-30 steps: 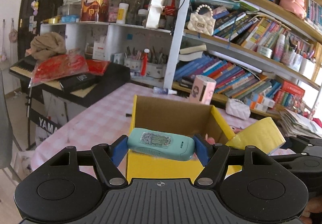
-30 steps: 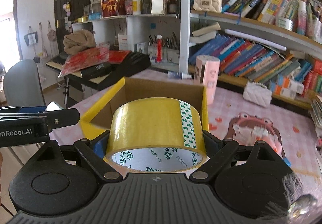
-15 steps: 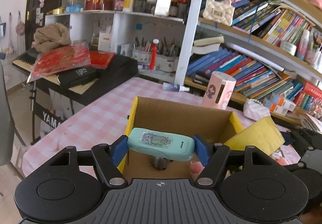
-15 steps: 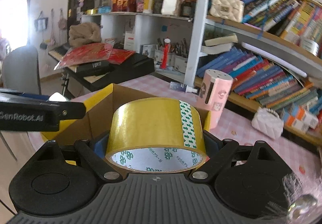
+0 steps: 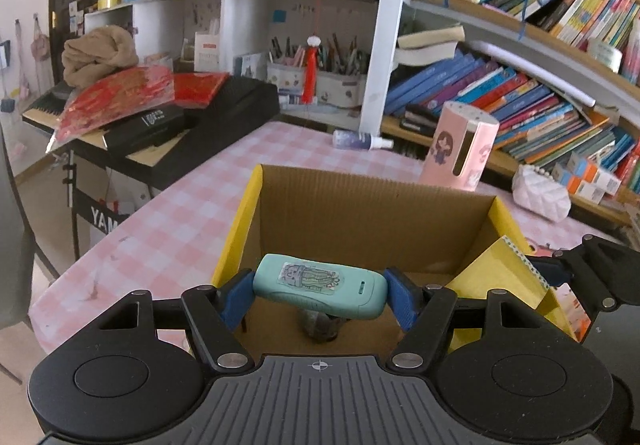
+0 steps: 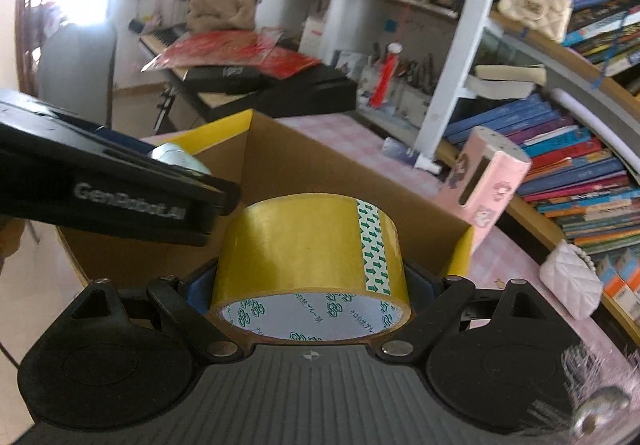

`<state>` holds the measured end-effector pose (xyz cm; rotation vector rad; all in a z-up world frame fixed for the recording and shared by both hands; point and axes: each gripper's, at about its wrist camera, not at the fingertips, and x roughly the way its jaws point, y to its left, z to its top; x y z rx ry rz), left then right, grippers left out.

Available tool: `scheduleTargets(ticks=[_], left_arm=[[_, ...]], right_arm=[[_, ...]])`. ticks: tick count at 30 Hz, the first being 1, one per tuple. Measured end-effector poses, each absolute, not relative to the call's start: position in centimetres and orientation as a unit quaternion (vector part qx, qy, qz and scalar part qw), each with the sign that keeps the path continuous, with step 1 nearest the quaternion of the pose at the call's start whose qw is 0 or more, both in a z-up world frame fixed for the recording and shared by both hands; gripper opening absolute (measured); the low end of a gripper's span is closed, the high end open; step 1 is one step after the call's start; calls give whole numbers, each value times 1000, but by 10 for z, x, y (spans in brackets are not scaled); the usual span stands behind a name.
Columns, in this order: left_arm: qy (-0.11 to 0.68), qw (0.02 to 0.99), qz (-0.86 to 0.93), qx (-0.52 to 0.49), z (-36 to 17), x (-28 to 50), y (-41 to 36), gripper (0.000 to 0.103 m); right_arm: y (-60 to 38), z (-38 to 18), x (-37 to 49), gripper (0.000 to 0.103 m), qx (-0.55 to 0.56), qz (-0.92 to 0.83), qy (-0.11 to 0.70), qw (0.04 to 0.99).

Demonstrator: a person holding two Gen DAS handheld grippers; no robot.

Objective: Organize objects
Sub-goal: 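Lower the eraser and tape into the box and open both tools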

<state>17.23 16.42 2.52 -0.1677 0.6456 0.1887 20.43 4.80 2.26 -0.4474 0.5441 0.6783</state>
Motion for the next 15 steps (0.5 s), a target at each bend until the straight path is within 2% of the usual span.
scheduleTargets(ticks=[5, 15], left_arm=[[332, 936, 98, -68, 16, 179, 162, 70], [338, 933, 105, -59, 11, 180, 161, 70]], right_arm=[[48, 16, 212, 90, -210, 345, 289, 868], [51, 14, 210, 91, -222, 360, 295, 857]])
